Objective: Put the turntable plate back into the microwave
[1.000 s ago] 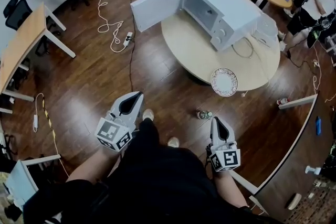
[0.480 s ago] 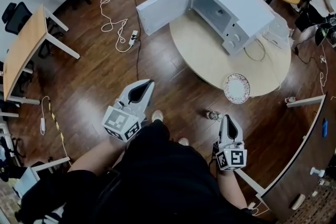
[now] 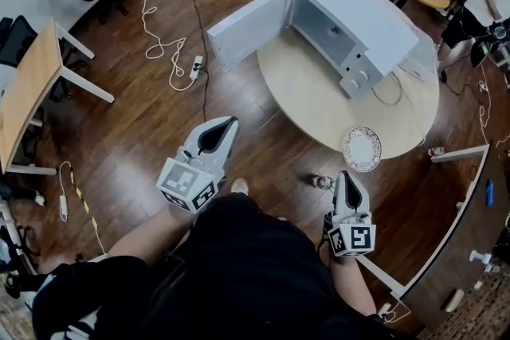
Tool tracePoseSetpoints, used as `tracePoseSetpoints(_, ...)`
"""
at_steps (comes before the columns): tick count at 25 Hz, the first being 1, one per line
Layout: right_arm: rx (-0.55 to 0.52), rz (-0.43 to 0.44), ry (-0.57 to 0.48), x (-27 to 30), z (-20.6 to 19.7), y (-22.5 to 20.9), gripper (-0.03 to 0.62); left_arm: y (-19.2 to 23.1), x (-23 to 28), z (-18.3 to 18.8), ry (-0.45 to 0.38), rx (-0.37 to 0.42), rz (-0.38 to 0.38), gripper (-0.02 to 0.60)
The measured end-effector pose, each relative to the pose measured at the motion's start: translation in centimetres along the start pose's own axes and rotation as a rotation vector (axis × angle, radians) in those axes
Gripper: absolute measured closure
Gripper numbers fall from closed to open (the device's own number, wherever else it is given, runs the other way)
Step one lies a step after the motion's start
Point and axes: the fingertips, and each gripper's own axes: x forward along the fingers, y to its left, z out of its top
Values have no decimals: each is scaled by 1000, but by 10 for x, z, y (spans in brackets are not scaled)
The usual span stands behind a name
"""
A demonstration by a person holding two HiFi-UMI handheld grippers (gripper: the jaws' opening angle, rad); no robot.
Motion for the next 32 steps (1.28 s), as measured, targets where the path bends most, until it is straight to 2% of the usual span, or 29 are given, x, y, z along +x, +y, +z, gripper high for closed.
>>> tracePoseSetpoints(7, -31, -38, 11, 29, 6, 12, 592, 35, 17, 5, -6, -13, -40, 578)
tracePoseSetpoints(12, -15, -72, -4, 57, 6, 22, 592, 62, 24, 5, -3, -7, -70, 578)
tracePoseSetpoints(18, -20, -69, 3, 89, 0, 37, 592, 91, 31, 7, -8, -8, -83, 578)
tracePoseSetpoints(25, -21, -82, 20, 109, -6, 38, 592, 105, 45, -1, -15, -37, -102, 578)
tracePoseSetpoints(29, -84, -54, 18, 123, 3, 39, 592, 102, 62, 4, -20, -28, -127, 578)
tracePoseSetpoints(32, -93, -41, 29, 123, 0, 45, 592, 95, 68, -1, -14, -29, -151, 578)
